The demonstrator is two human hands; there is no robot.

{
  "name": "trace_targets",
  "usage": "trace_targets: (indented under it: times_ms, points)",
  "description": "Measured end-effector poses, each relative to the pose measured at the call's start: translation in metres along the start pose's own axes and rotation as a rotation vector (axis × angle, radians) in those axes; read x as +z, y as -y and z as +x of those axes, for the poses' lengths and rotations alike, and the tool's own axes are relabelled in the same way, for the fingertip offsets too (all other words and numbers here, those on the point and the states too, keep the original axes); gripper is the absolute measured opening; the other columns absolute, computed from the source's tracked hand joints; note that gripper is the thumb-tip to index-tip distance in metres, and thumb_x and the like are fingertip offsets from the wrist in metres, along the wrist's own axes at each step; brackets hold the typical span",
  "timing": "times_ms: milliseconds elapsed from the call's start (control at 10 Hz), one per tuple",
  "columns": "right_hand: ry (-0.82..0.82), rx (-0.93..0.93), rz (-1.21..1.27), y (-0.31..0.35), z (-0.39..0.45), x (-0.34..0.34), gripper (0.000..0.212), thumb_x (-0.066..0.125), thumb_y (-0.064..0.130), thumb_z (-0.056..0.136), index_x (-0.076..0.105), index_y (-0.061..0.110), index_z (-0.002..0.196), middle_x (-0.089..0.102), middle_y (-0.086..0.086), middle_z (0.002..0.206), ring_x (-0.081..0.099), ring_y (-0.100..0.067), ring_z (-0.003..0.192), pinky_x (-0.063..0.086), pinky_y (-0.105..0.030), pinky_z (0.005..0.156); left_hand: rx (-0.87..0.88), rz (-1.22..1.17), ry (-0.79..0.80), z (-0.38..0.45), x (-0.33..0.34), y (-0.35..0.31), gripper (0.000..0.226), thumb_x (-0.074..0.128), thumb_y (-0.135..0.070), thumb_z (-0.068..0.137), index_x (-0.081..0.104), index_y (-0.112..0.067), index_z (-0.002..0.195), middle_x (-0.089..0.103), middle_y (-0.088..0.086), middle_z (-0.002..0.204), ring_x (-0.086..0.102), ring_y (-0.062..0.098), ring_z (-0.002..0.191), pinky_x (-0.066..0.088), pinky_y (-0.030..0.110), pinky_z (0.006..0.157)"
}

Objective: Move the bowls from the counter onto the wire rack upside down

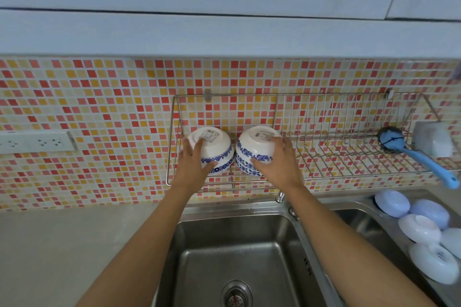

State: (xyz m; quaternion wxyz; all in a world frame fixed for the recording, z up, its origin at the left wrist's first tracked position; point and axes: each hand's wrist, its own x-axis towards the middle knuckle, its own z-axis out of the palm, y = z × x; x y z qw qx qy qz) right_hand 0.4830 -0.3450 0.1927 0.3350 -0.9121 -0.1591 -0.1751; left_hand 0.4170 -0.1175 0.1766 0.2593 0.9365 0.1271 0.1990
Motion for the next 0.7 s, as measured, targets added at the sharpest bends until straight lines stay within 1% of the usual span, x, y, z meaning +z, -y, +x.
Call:
trace_targets:
  times_ms: [100,200,300,400,500,600,700]
  points:
    - [0.019,0.021,-0.034,0.001,0.0,0.0,0.082,0.074,0.048,0.073,0.033,0.02,0.139,0.029,-0.011,0.151,0.035,-0.031,0.135,0.04,-0.046,0.105,0.011,0.005,-0.002,-0.001,0.001,0.001,0.073,0.055,-0.046,0.088,0.014,-0.029,0.147,-0.006,0.009,0.158,0.012,0.038,0.143,0.032,0.055,0.11]
    - [0.043,0.04,-0.114,0.002,-0.002,-0.001,0.086,0.069,0.056,0.077,0.028,0.022,0.144,0.023,-0.011,0.155,0.028,-0.032,0.14,0.041,-0.05,0.103,0.027,-0.025,0.01,-0.002,-0.001,0.0,0.074,0.056,-0.045,0.088,0.015,-0.026,0.147,-0.003,0.012,0.157,0.011,0.039,0.143,0.03,0.057,0.11]
    - [0.071,0.055,-0.255,0.01,-0.007,-0.006,0.084,0.061,0.059,0.083,0.022,0.023,0.148,0.021,-0.012,0.155,0.023,-0.032,0.142,0.046,-0.051,0.097,0.031,-0.038,0.017,-0.008,-0.013,-0.007,0.073,0.054,-0.041,0.091,0.013,-0.02,0.148,-0.005,0.015,0.158,0.003,0.037,0.145,0.02,0.052,0.116]
    - [0.109,0.014,-0.364,0.018,-0.018,-0.012,0.082,0.05,0.059,0.09,0.014,0.018,0.152,0.019,-0.01,0.158,0.016,-0.034,0.146,0.042,-0.051,0.104,0.06,-0.033,0.027,-0.021,-0.03,-0.014,0.072,0.051,-0.039,0.093,0.011,-0.018,0.149,-0.006,0.012,0.159,0.001,0.033,0.146,0.019,0.049,0.116]
    - [0.174,0.01,-0.374,0.024,-0.034,-0.02,0.08,0.042,0.059,0.093,0.012,0.014,0.153,0.017,-0.01,0.16,0.011,-0.034,0.148,0.026,-0.048,0.117,0.085,0.007,0.073,-0.036,-0.048,-0.014,0.07,0.049,-0.037,0.094,0.012,-0.016,0.149,-0.004,0.009,0.159,0.0,0.031,0.146,0.017,0.049,0.117]
    - [0.205,-0.005,-0.36,0.029,-0.053,-0.033,0.079,0.039,0.06,0.094,0.015,0.014,0.153,0.018,-0.01,0.161,0.011,-0.033,0.148,0.019,-0.048,0.119,0.074,0.039,0.095,-0.057,-0.062,-0.013,0.072,0.051,-0.034,0.094,0.01,-0.014,0.15,-0.003,0.009,0.16,-0.004,0.031,0.146,0.011,0.049,0.119]
    - [0.248,-0.074,-0.372,0.036,-0.065,-0.054,0.077,0.04,0.061,0.093,0.021,0.015,0.152,0.021,-0.01,0.16,0.015,-0.034,0.147,0.019,-0.05,0.119,0.08,0.074,0.091,-0.077,-0.073,-0.019,0.072,0.049,-0.037,0.094,0.008,-0.014,0.15,-0.003,0.008,0.16,-0.004,0.032,0.146,0.009,0.048,0.119]
